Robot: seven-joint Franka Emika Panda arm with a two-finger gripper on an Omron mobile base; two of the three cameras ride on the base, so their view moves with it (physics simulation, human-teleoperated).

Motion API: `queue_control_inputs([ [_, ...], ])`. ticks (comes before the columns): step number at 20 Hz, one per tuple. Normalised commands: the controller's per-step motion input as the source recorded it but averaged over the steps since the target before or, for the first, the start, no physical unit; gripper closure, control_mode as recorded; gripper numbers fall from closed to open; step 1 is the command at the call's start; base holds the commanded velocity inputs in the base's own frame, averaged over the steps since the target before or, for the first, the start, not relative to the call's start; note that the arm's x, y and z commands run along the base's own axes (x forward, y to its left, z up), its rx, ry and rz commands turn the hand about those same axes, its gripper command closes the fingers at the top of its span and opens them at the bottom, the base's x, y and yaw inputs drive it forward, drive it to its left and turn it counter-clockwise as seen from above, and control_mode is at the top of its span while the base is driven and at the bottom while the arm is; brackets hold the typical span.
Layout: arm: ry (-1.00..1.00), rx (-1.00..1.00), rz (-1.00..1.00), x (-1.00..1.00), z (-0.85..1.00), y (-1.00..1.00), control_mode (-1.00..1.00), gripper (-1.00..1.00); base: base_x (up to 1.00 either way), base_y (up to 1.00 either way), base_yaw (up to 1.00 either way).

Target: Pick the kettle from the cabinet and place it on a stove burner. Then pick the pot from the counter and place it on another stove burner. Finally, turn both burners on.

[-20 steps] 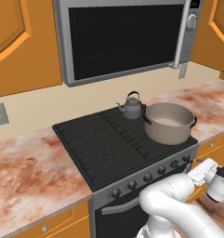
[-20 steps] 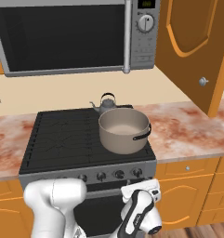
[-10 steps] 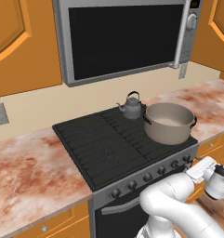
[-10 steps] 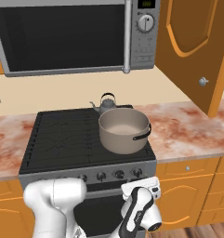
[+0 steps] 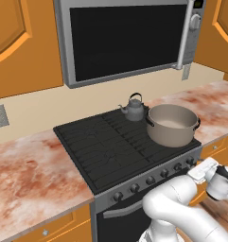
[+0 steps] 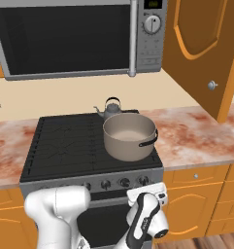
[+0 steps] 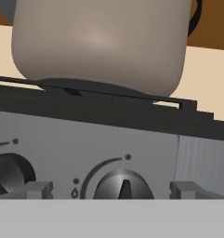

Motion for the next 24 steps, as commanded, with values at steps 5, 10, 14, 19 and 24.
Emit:
queue_control_inputs([
  [5, 0.0, 0.01, 0.0, 0.14, 0.0, 0.0, -1.0, -1.0, 0.0, 0.0, 0.0],
  [10, 0.0, 0.0, 0.0, 0.13, 0.0, 0.0, -1.0, -1.0, 0.0, 0.0, 0.0],
  [14, 0.0, 0.0, 0.0, 0.06, 0.0, 0.0, -1.0, -1.0, 0.0, 0.0, 0.0],
  [19, 0.0, 0.0, 0.0, 0.04, 0.0, 0.0, -1.0, -1.0, 0.0, 0.0, 0.0],
  [24, 0.0, 0.0, 0.0, 0.04, 0.0, 0.0, -1.0, -1.0, 0.0, 0.0, 0.0],
])
